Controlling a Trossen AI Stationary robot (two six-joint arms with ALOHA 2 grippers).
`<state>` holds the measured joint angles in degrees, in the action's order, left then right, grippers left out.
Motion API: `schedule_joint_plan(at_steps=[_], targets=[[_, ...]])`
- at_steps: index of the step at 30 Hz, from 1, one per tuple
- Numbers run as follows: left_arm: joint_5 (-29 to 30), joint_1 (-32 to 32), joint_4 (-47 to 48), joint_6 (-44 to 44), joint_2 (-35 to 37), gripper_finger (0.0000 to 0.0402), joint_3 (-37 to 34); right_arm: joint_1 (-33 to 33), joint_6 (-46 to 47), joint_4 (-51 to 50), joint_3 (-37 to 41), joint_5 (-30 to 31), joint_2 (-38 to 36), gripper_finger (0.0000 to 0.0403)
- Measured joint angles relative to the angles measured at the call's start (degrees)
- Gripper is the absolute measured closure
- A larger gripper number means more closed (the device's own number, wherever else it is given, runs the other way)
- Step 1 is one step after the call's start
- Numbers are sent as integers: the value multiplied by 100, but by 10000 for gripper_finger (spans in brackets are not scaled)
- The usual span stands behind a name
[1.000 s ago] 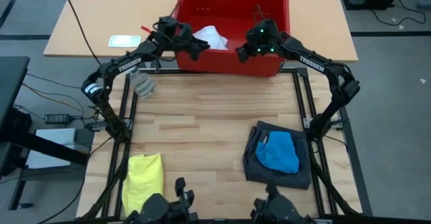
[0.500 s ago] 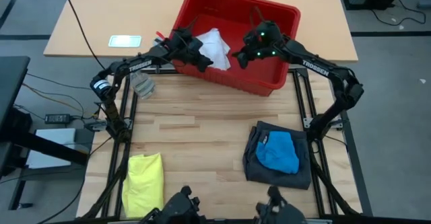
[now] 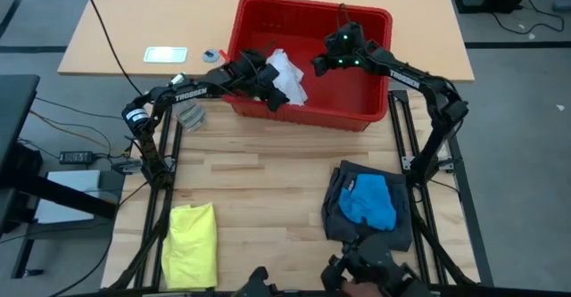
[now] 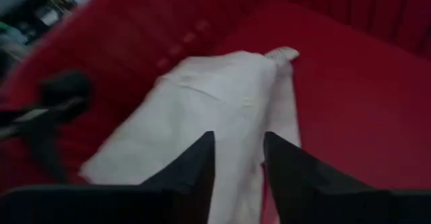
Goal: Fold laundry
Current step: Remove the white polo from the red laundry bin
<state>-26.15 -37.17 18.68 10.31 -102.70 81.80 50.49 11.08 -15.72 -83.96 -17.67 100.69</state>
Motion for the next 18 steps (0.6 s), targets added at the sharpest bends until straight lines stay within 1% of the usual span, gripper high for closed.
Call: schedule_joint_plan(at_steps=[4,8,14,18], targets=[[15,169,126,-57,0,237,0,-37,90,83,0,0,311,224],[-32,259,335,108,2,237,4,-101,278,139,0,-10,636,191],[-81,358,610,170,9,237,7,-189,292,346,-2,-483,1066,149],[-113,371,632,239,0,237,-1,-257,290,373,-2,-599,1318,125]])
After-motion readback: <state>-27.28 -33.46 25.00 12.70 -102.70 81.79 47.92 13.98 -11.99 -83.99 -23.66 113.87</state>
